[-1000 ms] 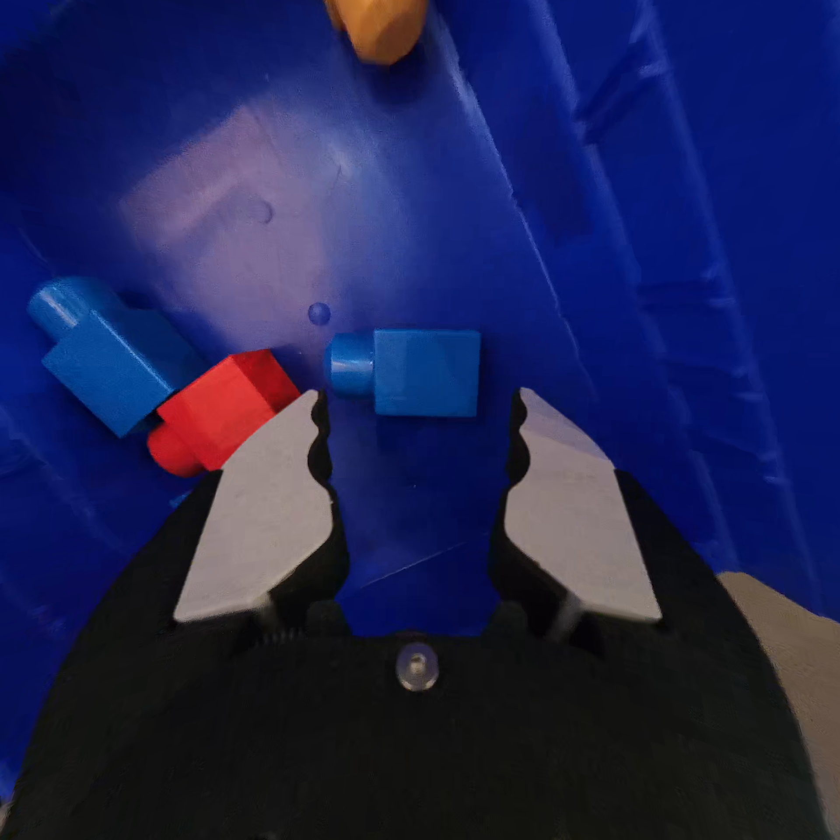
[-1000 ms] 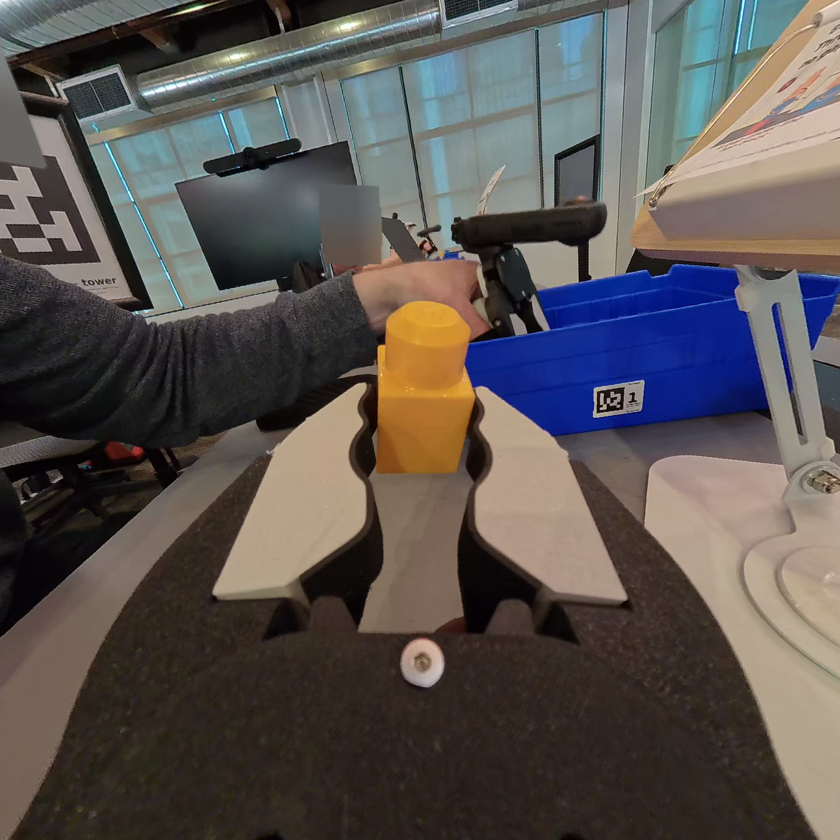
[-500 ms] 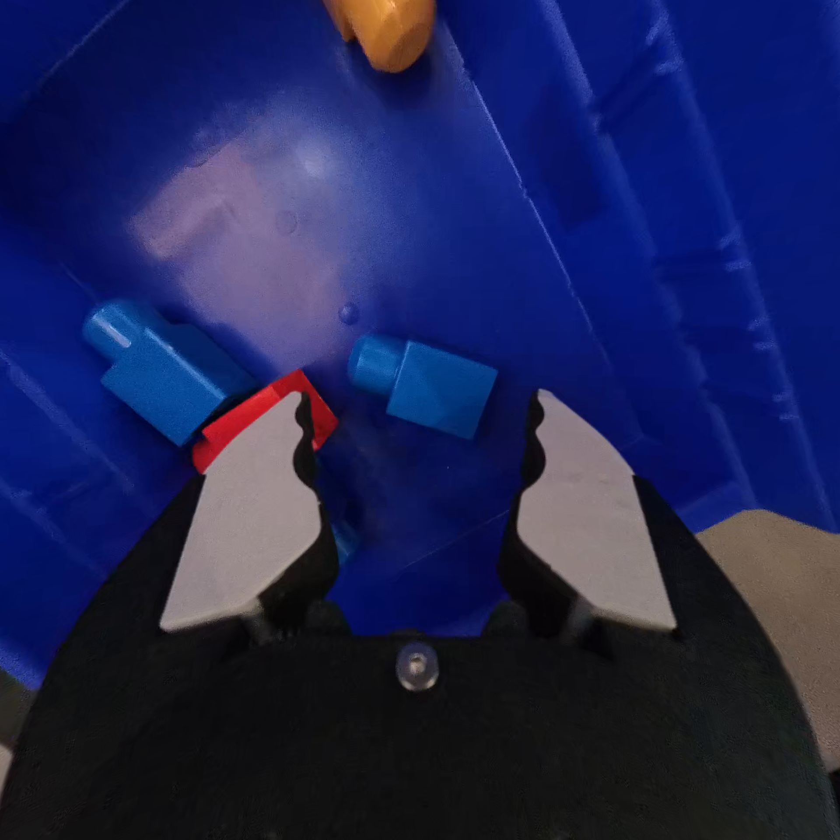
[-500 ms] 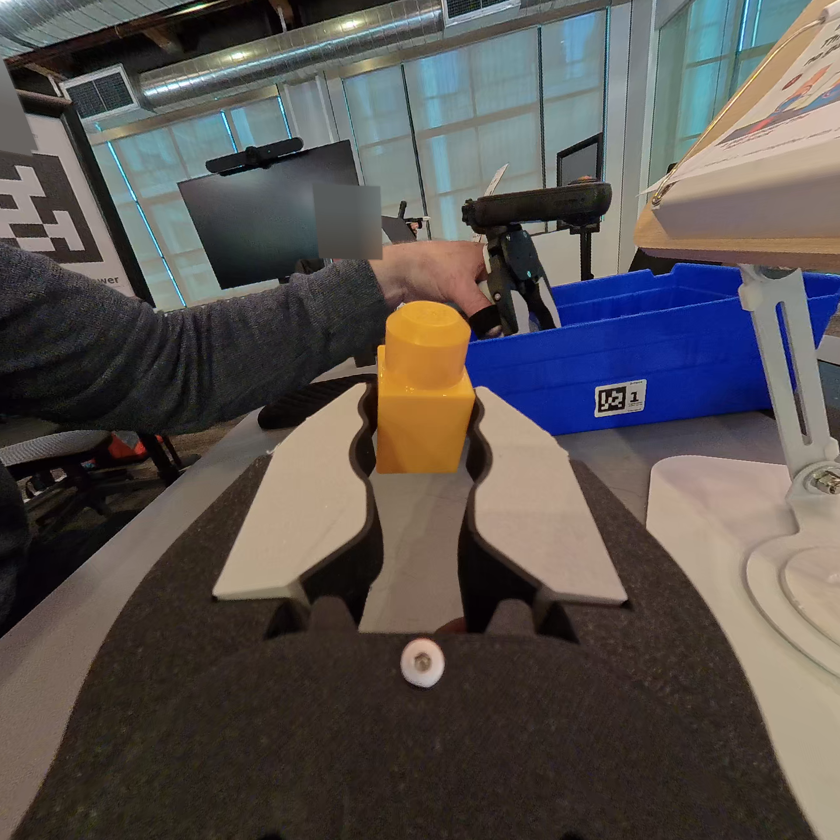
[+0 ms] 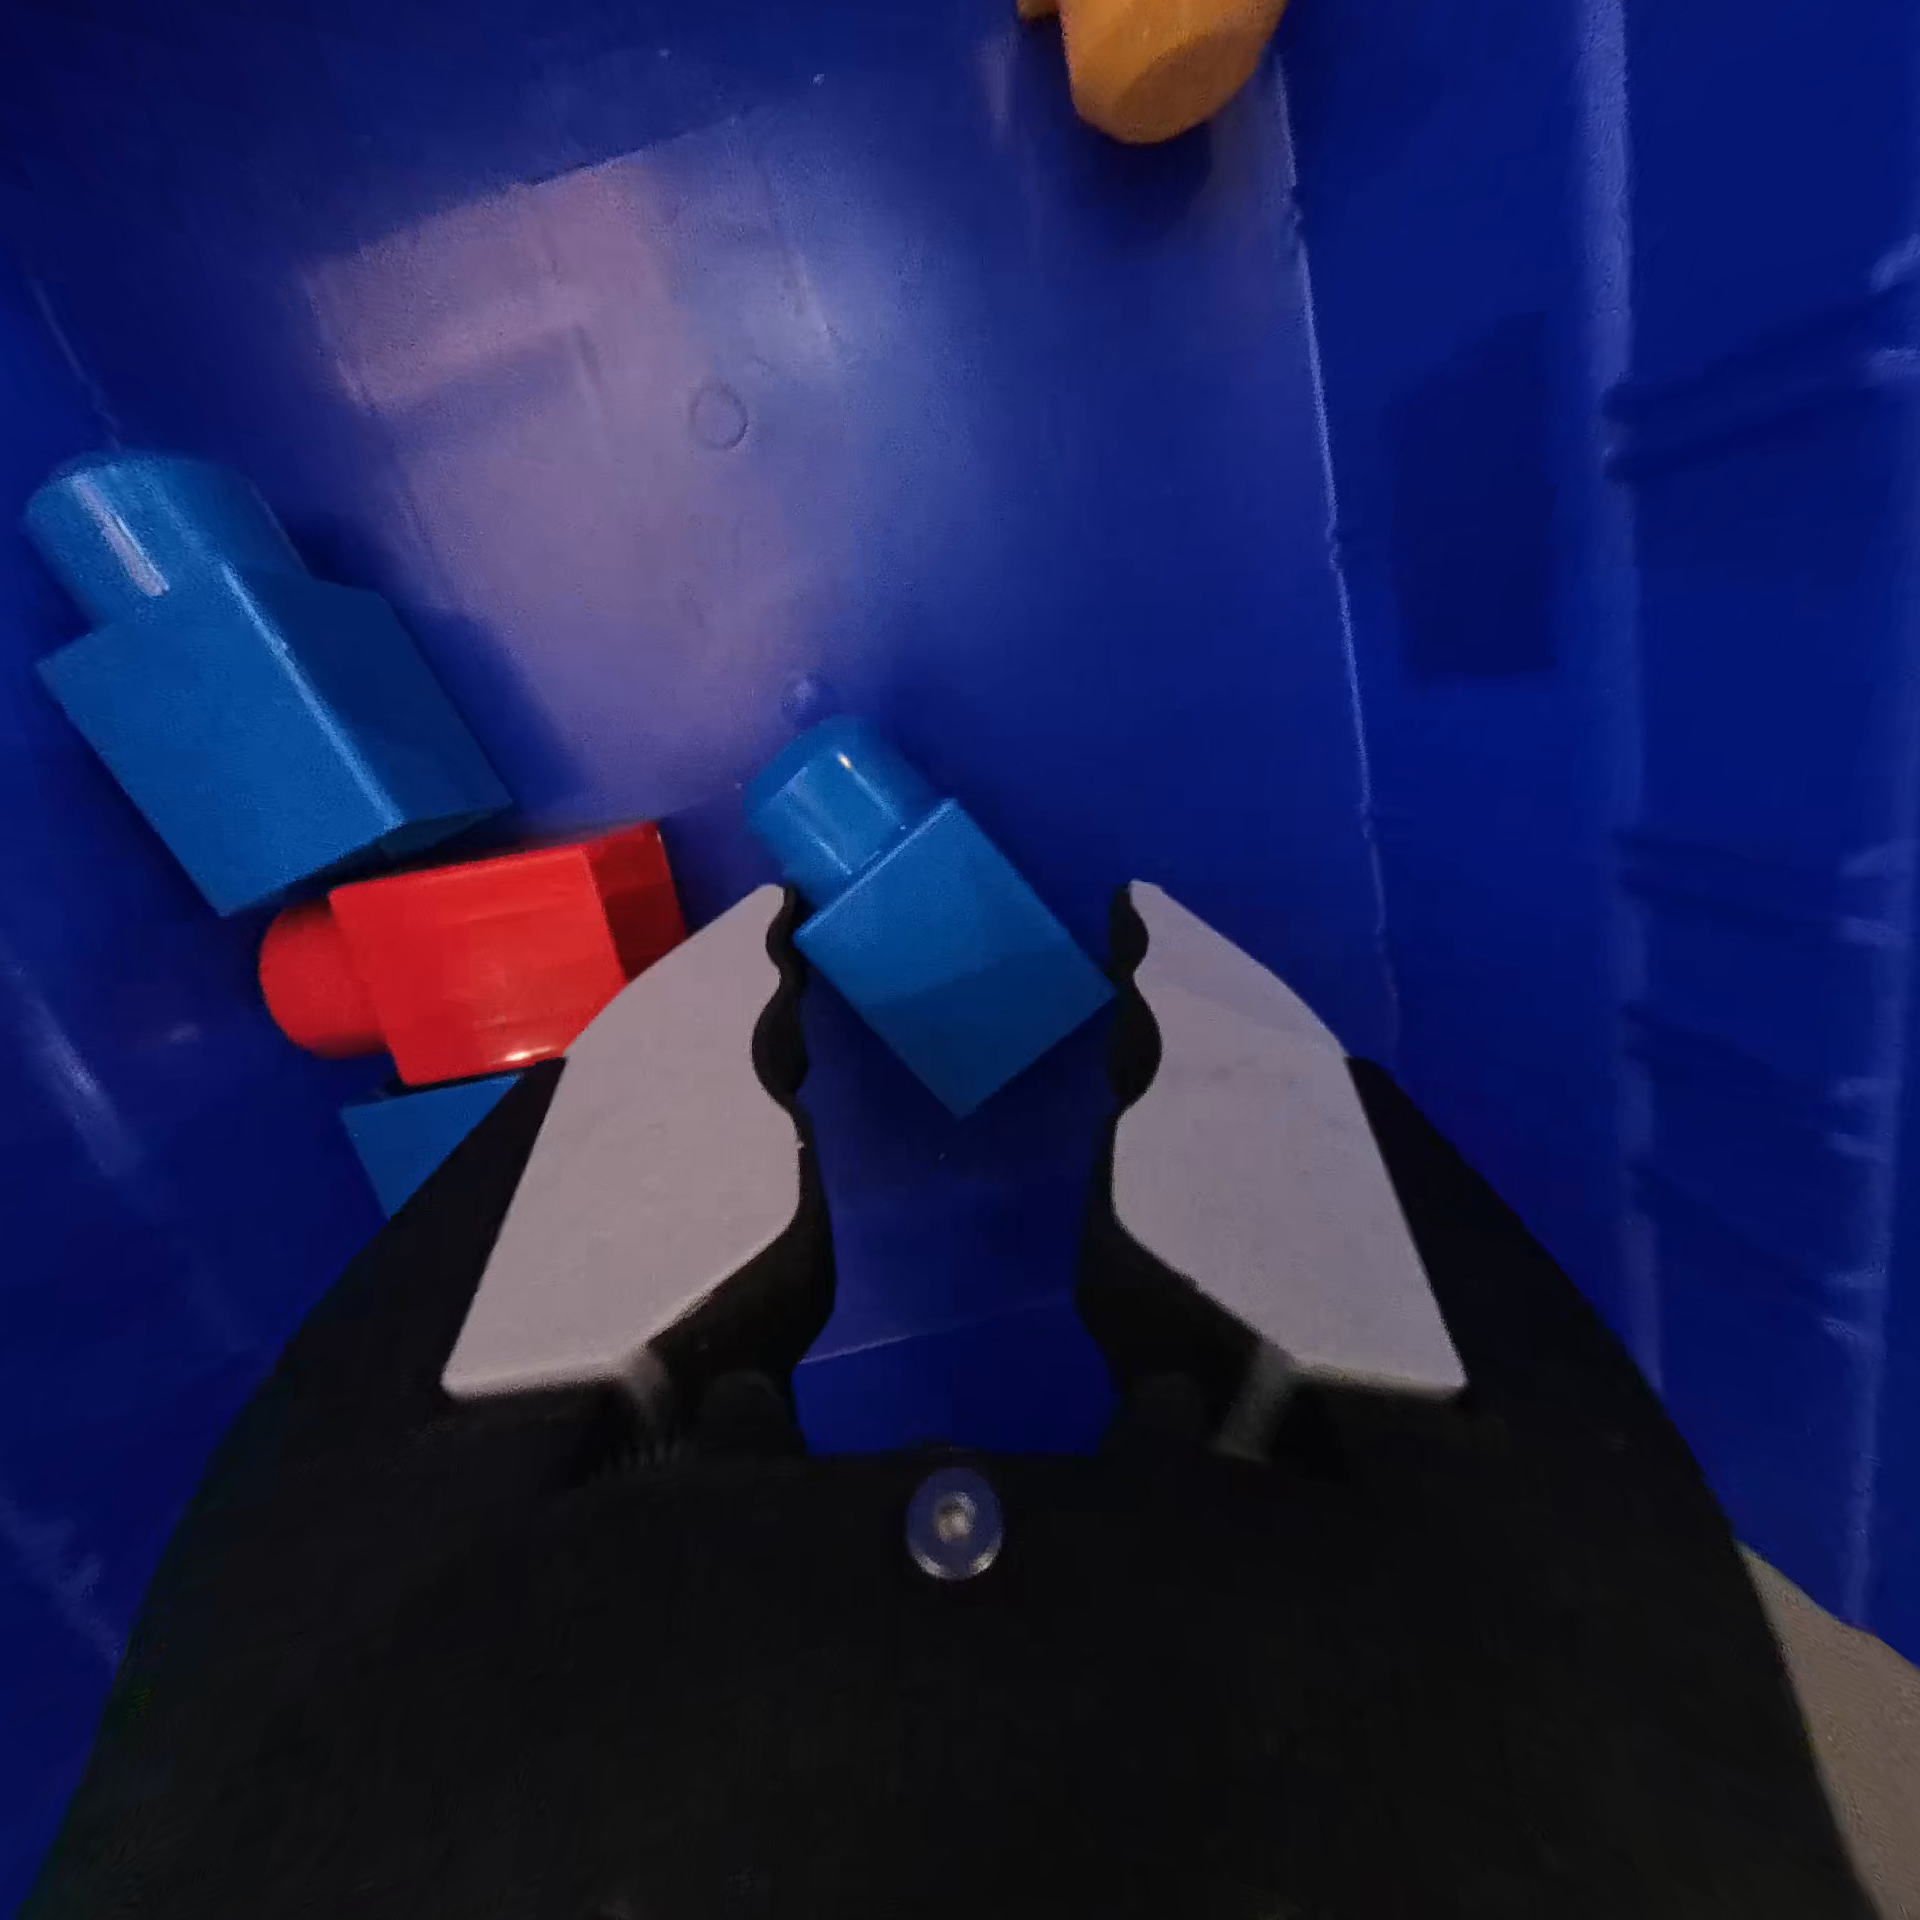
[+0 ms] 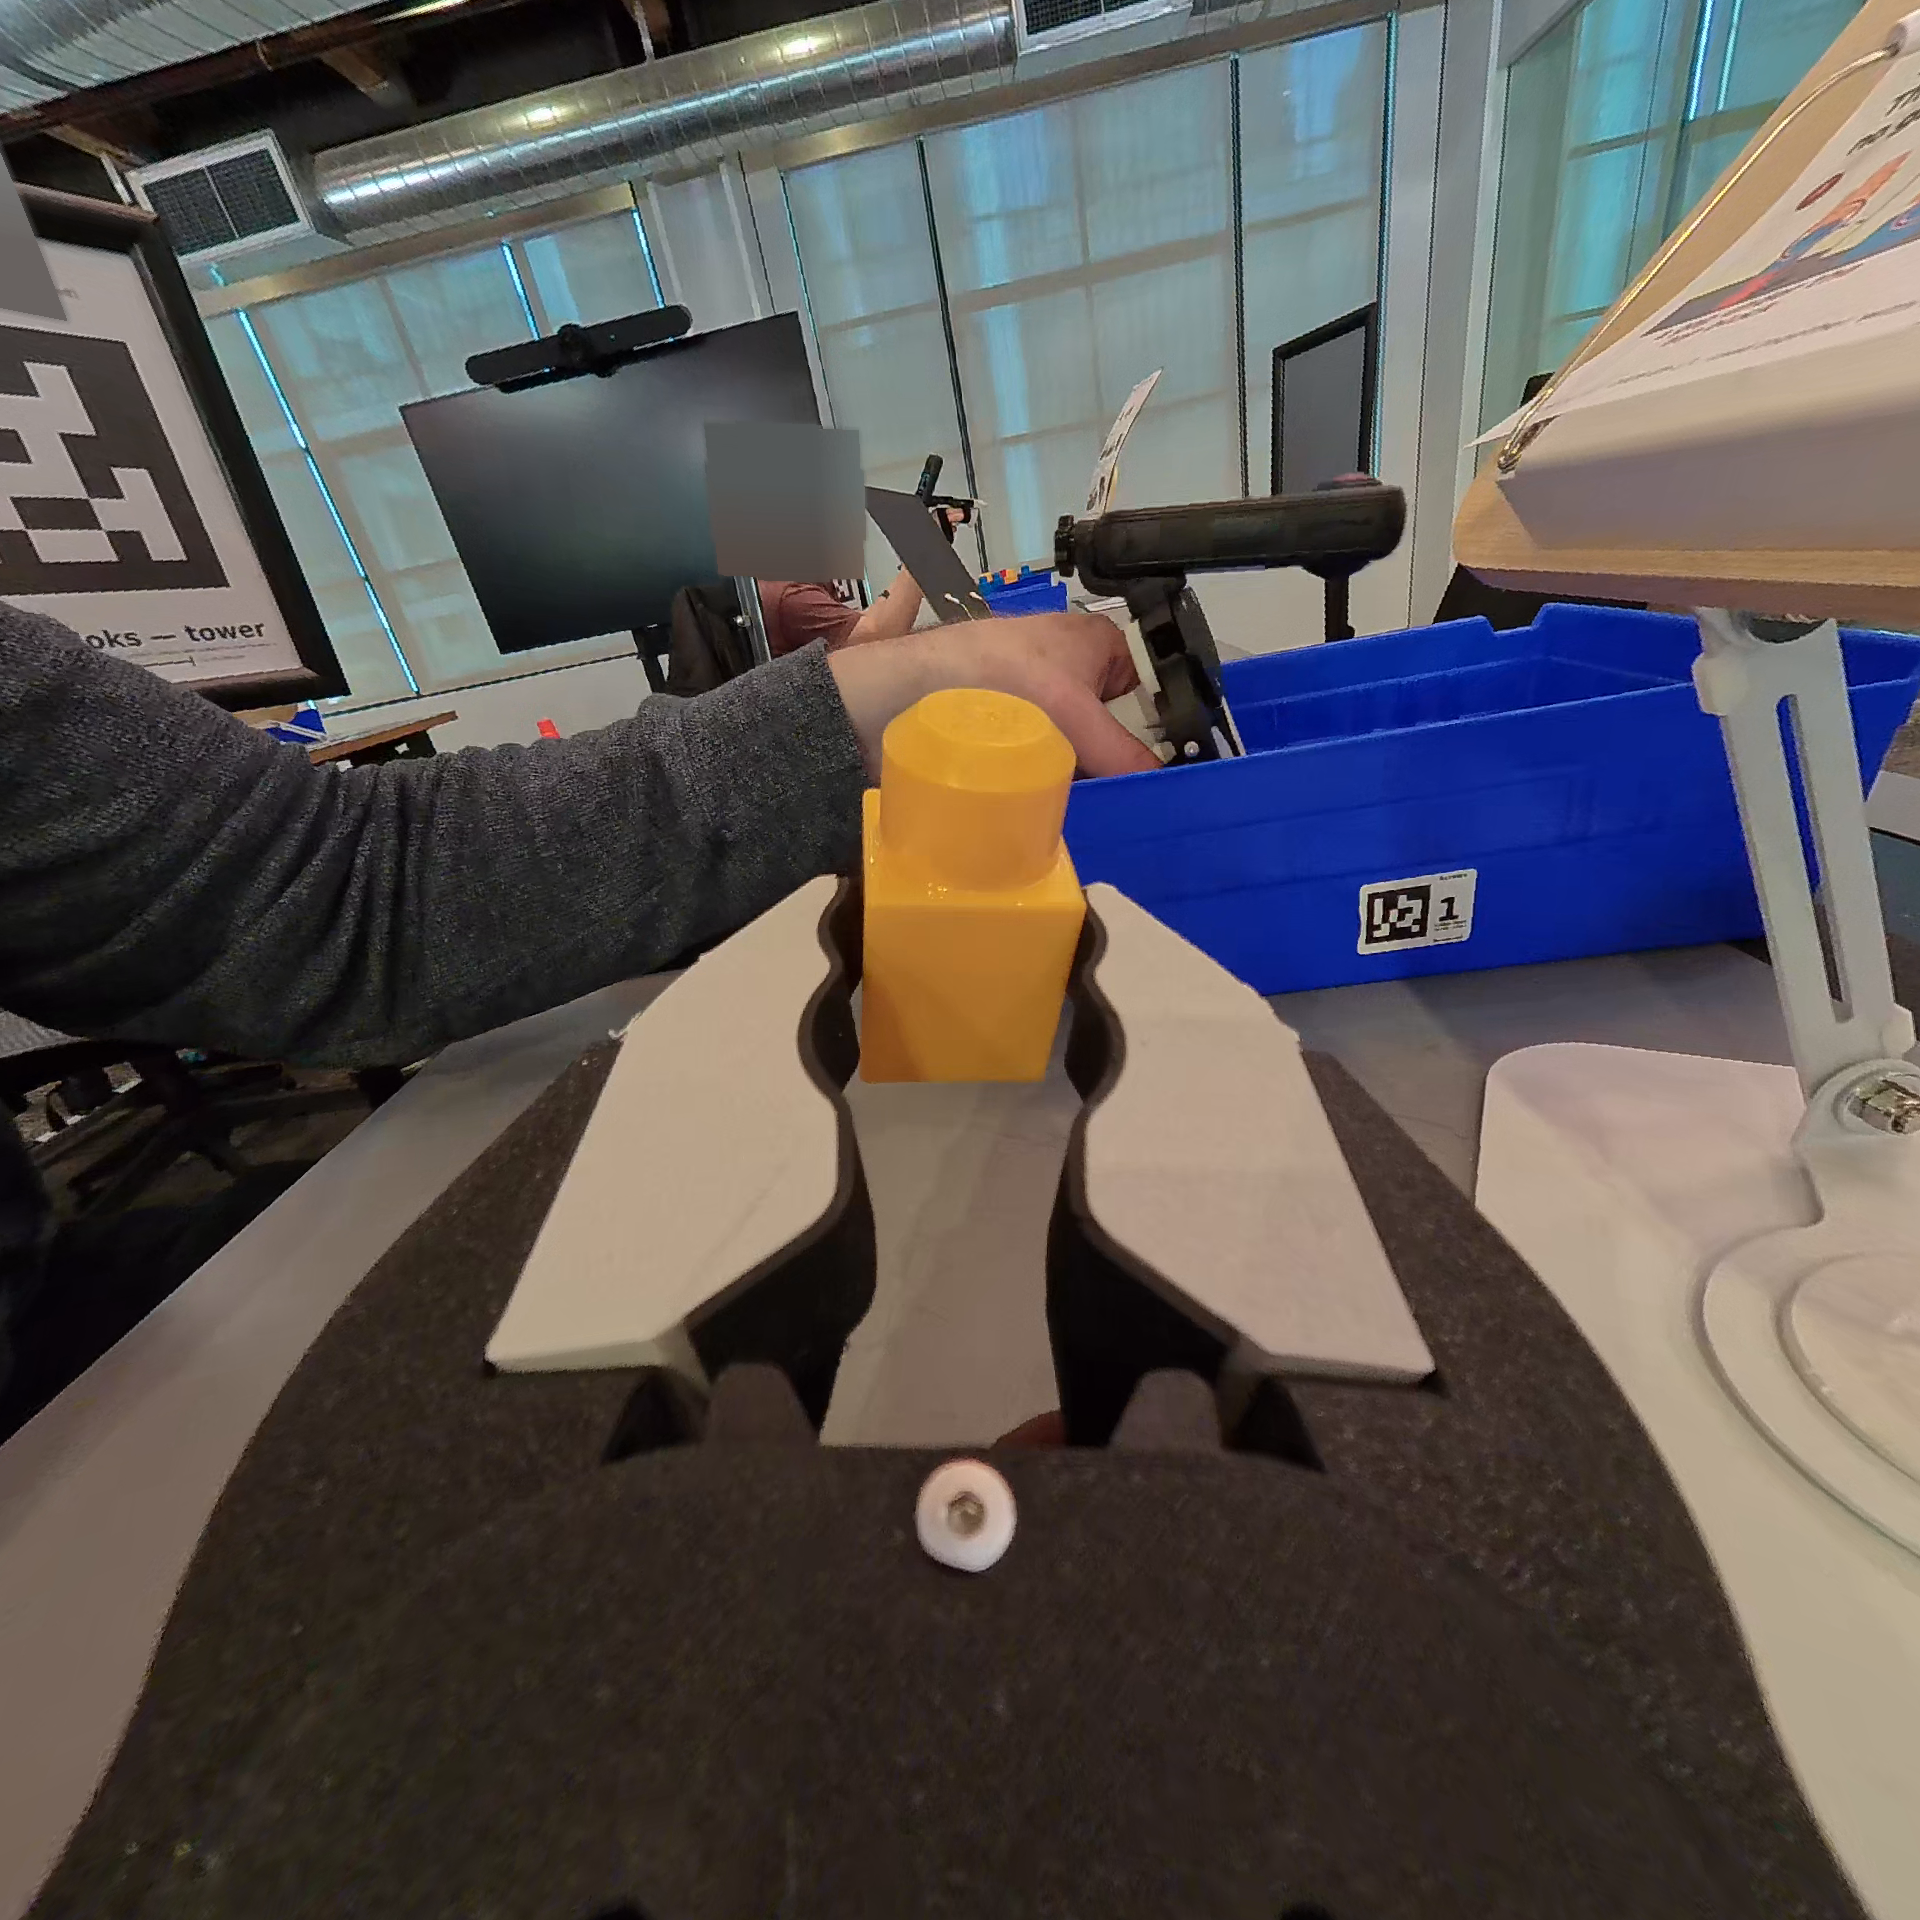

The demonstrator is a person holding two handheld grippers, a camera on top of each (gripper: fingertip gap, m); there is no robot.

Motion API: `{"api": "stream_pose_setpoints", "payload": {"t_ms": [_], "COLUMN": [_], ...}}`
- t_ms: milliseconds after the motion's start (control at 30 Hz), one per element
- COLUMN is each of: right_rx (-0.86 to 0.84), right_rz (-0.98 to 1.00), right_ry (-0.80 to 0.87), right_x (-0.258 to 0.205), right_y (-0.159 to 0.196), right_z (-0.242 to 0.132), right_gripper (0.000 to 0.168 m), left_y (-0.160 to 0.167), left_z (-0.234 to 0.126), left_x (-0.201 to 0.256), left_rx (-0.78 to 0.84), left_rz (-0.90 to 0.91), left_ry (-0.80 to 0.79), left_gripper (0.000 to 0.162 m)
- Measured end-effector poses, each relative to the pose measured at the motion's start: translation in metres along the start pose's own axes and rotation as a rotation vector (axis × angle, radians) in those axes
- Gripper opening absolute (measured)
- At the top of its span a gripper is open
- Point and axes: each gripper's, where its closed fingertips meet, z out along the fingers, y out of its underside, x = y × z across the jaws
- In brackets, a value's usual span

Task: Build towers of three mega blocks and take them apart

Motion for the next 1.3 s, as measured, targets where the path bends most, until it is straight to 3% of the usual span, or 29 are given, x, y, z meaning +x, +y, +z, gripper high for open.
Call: {"api": "stream_pose_setpoints", "payload": {"t_ms": [167, 333, 400, 433, 533, 600, 667, 767, 867, 933, 1033, 1100, 1167, 1300], "right_rx": [-0.007, -0.034, -0.042, -0.044, -0.045, -0.046, -0.049, -0.048, -0.049, -0.05, -0.052, -0.054, -0.055, -0.057], "right_rz": [-0.004, -0.009, -0.014, -0.017, -0.02, -0.02, -0.018, -0.016, -0.015, -0.015, -0.017, -0.019, -0.021, -0.021], "right_ry": [0.004, 0.015, 0.017, 0.018, 0.017, 0.017, 0.015, 0.014, 0.013, 0.012, 0.013, 0.012, 0.013, 0.016], "right_x": [0.0, 0.0, 0.0, 0.0, 0.0, 0.0, 0.0, 0.0, 0.0, 0.0, 0.0, -0.001, -0.001, -0.001], "right_y": [0.001, 0.004, 0.005, 0.006, 0.006, 0.006, 0.006, 0.006, 0.006, 0.006, 0.007, 0.007, 0.007, 0.007], "right_z": [0.001, 0.003, 0.004, 0.004, 0.004, 0.004, 0.004, 0.004, 0.004, 0.004, 0.004, 0.005, 0.005, 0.005], "right_gripper": [0.037, 0.037, 0.037, 0.037, 0.037, 0.037, 0.037, 0.037, 0.037, 0.037, 0.037, 0.037, 0.037, 0.037], "left_y": [-0.021, -0.048, -0.048, -0.045, -0.021, -0.012, 0.001, 0.014, 0.017, 0.017, 0.018, 0.019, 0.02, 0.014], "left_z": [-0.033, -0.111, -0.126, -0.122, -0.073, -0.053, -0.035, -0.019, -0.014, -0.013, -0.012, -0.009, -0.007, -0.011], "left_x": [0.005, 0.045, 0.061, 0.069, 0.052, 0.032, 0.029, 0.022, 0.022, 0.017, 0.019, 0.014, 0.015, 0.011], "left_rx": [0.263, 0.737, 0.81, 0.791, 0.464, 0.341, 0.194, 0.041, -0.029, -0.063, -0.081, -0.115, -0.137, -0.098], "left_rz": [0.067, 0.225, 0.252, 0.283, 0.306, 0.322, 0.325, 0.435, 0.419, 0.334, 0.25, 0.192, 0.14, 0.165], "left_ry": [0.043, 0.192, 0.241, 0.268, 0.147, 0.058, 0.128, 0.096, 0.118, 0.094, 0.115, 0.079, 0.085, 0.026], "left_gripper": [0.056, 0.054, 0.054, 0.054, 0.055, 0.055, 0.055, 0.055, 0.056, 0.073, 0.076, 0.066, 0.043, 0.04]}}
